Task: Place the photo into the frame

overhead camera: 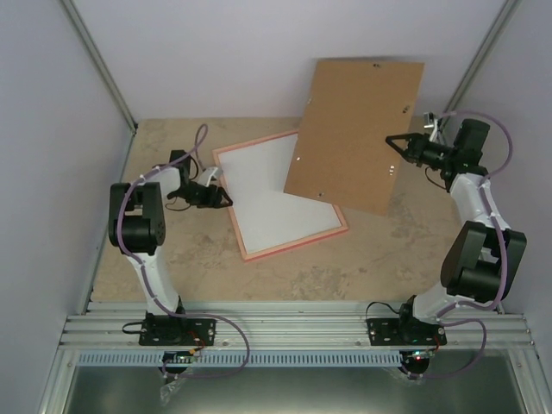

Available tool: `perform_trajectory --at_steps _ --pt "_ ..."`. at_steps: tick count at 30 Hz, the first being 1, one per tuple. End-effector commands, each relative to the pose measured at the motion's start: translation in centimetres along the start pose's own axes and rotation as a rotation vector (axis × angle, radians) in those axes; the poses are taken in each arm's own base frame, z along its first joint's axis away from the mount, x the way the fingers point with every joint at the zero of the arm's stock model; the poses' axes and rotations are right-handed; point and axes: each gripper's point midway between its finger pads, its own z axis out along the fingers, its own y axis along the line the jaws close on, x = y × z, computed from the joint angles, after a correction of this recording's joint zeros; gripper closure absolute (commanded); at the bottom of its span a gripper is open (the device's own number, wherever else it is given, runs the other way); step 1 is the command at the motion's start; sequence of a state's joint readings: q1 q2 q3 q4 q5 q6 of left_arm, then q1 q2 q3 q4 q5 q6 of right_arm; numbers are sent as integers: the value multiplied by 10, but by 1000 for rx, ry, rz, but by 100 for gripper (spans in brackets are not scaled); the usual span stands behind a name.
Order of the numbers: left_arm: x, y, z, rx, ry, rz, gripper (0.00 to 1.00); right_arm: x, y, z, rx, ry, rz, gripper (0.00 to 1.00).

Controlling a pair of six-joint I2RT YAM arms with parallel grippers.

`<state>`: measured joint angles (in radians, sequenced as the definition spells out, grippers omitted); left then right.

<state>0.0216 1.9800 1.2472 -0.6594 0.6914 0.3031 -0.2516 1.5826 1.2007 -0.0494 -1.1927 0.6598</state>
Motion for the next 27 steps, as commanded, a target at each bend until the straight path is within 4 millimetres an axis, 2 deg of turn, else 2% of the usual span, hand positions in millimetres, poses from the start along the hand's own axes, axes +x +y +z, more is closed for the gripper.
perform_trajectory --at_steps 1,4,8,11,14,19,20,21,27 --pt "-43 20 -24 -121 -145 1 36 -5 26 -12 -41 -8 -94 99" --pt "-65 34 -28 -158 -199 -40 32 -4 25 -13 -41 -7 -92 99" --pt "-89 50 -18 -150 -226 -76 27 -3 26 -14 -44 -1 -95 99" --pt "-107 57 -11 -120 -240 -71 26 0 27 -15 -48 21 -104 99" --pt "-125 53 -1 -59 -239 -17 27 10 27 -16 -56 56 -91 99" --pt "-142 43 25 40 -205 27 28 27 23 -16 -69 98 -65 99" --pt "-144 25 39 68 -185 60 28 29 23 -16 -71 104 -70 99" --pt "-145 18 48 86 -173 78 28 32 22 -17 -70 110 -65 100" --pt "-150 -35 81 164 -131 186 28 52 15 -18 -69 139 -28 100"
